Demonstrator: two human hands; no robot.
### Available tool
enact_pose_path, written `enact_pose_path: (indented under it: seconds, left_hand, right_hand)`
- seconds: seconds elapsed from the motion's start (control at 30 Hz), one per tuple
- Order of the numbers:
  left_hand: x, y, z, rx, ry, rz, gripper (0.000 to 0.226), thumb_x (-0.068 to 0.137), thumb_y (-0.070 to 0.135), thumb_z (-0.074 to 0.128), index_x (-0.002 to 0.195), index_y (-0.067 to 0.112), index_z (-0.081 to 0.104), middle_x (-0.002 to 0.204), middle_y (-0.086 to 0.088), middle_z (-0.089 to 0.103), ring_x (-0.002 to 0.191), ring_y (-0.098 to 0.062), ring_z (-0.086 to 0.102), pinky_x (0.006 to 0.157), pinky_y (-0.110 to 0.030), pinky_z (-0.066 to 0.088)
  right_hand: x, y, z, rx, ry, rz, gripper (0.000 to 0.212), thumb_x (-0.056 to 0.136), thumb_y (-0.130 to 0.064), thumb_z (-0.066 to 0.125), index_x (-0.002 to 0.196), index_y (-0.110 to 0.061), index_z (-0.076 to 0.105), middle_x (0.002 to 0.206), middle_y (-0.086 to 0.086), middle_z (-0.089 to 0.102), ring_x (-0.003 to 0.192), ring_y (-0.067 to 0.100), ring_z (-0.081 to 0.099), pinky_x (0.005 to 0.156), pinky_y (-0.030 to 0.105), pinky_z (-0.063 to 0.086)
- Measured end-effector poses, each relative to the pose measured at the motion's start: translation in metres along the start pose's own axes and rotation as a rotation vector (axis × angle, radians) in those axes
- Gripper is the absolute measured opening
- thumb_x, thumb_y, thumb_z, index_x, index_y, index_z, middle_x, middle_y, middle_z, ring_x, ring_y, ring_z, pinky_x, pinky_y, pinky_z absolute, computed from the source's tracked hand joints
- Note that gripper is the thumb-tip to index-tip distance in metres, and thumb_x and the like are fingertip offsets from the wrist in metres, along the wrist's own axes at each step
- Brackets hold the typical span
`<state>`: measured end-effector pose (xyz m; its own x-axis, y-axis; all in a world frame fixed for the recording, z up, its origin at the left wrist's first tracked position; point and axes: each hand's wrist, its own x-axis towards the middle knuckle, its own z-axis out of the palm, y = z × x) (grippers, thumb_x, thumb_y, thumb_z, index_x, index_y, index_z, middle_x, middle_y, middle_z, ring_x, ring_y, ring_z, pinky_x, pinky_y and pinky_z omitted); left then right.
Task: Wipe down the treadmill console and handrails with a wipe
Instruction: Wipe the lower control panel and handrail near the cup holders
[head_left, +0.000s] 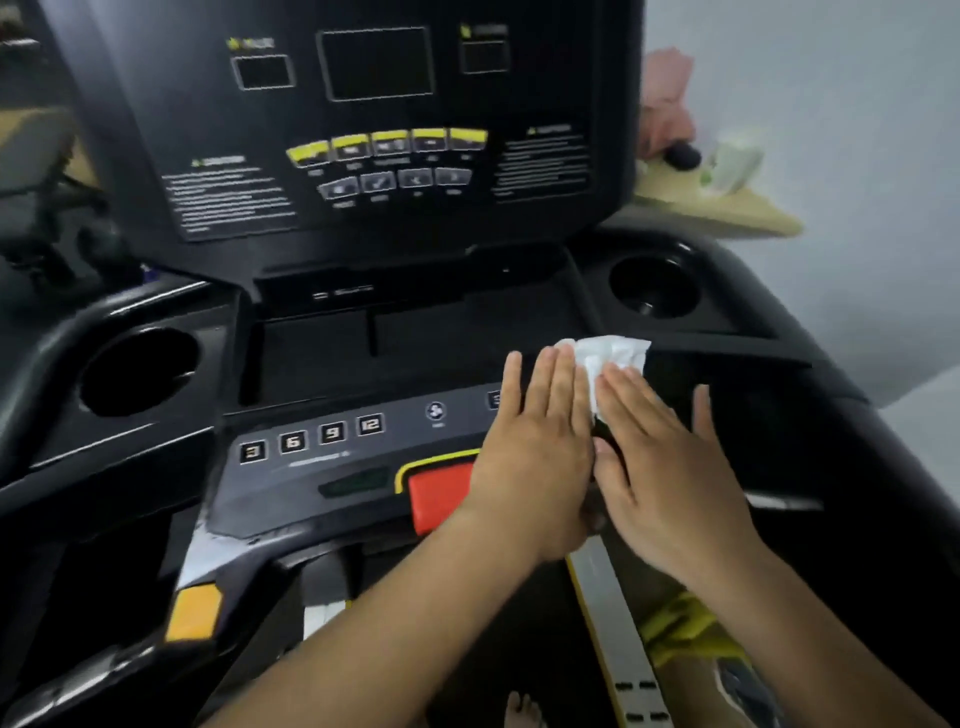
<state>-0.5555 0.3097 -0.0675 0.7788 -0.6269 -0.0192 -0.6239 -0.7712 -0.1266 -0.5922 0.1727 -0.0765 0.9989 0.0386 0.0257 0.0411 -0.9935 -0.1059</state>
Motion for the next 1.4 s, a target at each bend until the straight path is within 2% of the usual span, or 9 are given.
enact_pose_path:
  seconds: [0.23, 0.33, 0.43, 0.63, 0.8, 0.93, 1.1, 1.23, 1.4]
  left_hand:
    - [-0.044, 0.036, 0.01, 0.01, 0.019, 0.116, 0.1, 0.093, 0.056, 0.044, 0.149, -0.002, -0.016, 0.156, -0.032, -0.012, 0.146, -0.044, -0.011, 0.112, -0.062, -0.014]
    - [-0.065, 0.022, 0.004, 0.012, -0.036, 0.005, 0.078, 0.087, 0.05, 0.052, 0.148, 0.003, 0.035, 0.147, -0.034, 0.034, 0.137, -0.047, 0.034, 0.11, -0.066, 0.015]
    - [-0.077, -0.003, 0.002, 0.056, -0.005, -0.082, 0.069, 0.085, 0.041, 0.04, 0.135, -0.006, 0.05, 0.14, -0.034, 0.044, 0.133, -0.049, 0.04, 0.106, -0.073, 0.021]
    - [-0.065, -0.002, 0.006, 0.008, -0.052, -0.004, 0.083, 0.076, 0.042, 0.063, 0.139, -0.008, 0.043, 0.145, -0.03, 0.041, 0.137, -0.043, 0.035, 0.103, -0.069, 0.034]
    - [0.008, 0.03, 0.001, 0.029, 0.014, 0.186, 0.089, 0.089, 0.052, 0.03, 0.151, 0.0, -0.009, 0.159, -0.025, -0.011, 0.146, -0.037, -0.019, 0.112, -0.063, -0.013]
    - [0.047, 0.038, -0.004, 0.038, -0.036, 0.224, 0.112, 0.079, 0.076, 0.043, 0.153, 0.003, 0.003, 0.161, -0.019, -0.006, 0.149, -0.03, -0.013, 0.113, -0.062, -0.013]
    - [0.04, 0.031, -0.009, 0.035, -0.06, 0.15, 0.124, 0.073, 0.088, 0.037, 0.152, 0.006, -0.011, 0.161, -0.014, -0.014, 0.147, -0.024, -0.022, 0.114, -0.057, -0.016]
    - [0.013, 0.041, -0.01, -0.006, -0.005, 0.179, 0.111, 0.083, 0.08, 0.031, 0.148, 0.005, -0.019, 0.159, -0.016, -0.018, 0.146, -0.029, -0.022, 0.113, -0.054, -0.022]
    - [-0.025, 0.061, -0.005, 0.023, -0.137, 0.169, 0.105, 0.088, 0.075, 0.027, 0.138, 0.005, -0.034, 0.147, -0.018, -0.041, 0.134, -0.034, -0.041, 0.103, -0.052, -0.036]
  right_hand:
    - [-0.071, 0.013, 0.02, 0.135, 0.077, -0.015, 0.059, 0.094, -0.042, 0.033, 0.146, -0.014, 0.04, 0.155, -0.002, 0.033, 0.146, 0.009, 0.018, 0.117, 0.052, 0.012]
    - [-0.07, -0.004, 0.023, 0.154, 0.089, -0.078, 0.058, 0.092, -0.04, 0.039, 0.144, -0.015, 0.044, 0.154, -0.002, 0.035, 0.146, 0.01, 0.018, 0.115, 0.054, 0.015]
    - [-0.049, -0.035, 0.022, 0.175, 0.101, -0.142, 0.059, 0.091, -0.038, 0.038, 0.145, -0.015, 0.042, 0.155, 0.0, 0.034, 0.146, 0.013, 0.018, 0.115, 0.056, 0.012]
    - [-0.04, -0.028, 0.022, 0.121, 0.062, -0.164, 0.066, 0.086, -0.036, 0.036, 0.148, -0.014, 0.036, 0.157, -0.001, 0.03, 0.147, 0.011, 0.014, 0.114, 0.059, 0.008]
    - [-0.037, 0.026, 0.012, 0.162, 0.045, 0.057, 0.065, 0.09, -0.039, 0.021, 0.151, -0.018, 0.026, 0.158, -0.003, 0.027, 0.145, 0.007, 0.019, 0.119, 0.05, 0.0]
    - [-0.01, 0.051, 0.007, 0.687, -0.117, 0.188, 0.053, 0.092, -0.029, 0.036, 0.145, -0.032, 0.034, 0.134, -0.003, 0.056, 0.112, 0.009, 0.054, 0.097, 0.031, 0.045]
    - [0.027, 0.065, -0.007, 0.904, -0.296, 0.176, 0.068, 0.079, -0.037, 0.048, 0.143, -0.048, 0.03, 0.133, -0.005, 0.055, 0.117, 0.012, 0.052, 0.095, 0.037, 0.044]
    - [-0.006, 0.064, -0.002, 0.773, -0.186, 0.1, 0.064, 0.08, -0.048, 0.042, 0.141, -0.054, 0.024, 0.106, -0.012, 0.063, 0.088, 0.005, 0.061, 0.074, 0.032, 0.052]
    - [-0.058, 0.068, 0.004, 0.452, 0.003, 0.053, 0.063, 0.086, -0.062, 0.031, 0.145, -0.038, 0.027, 0.144, -0.02, 0.039, 0.128, 0.001, 0.033, 0.103, 0.02, 0.024]
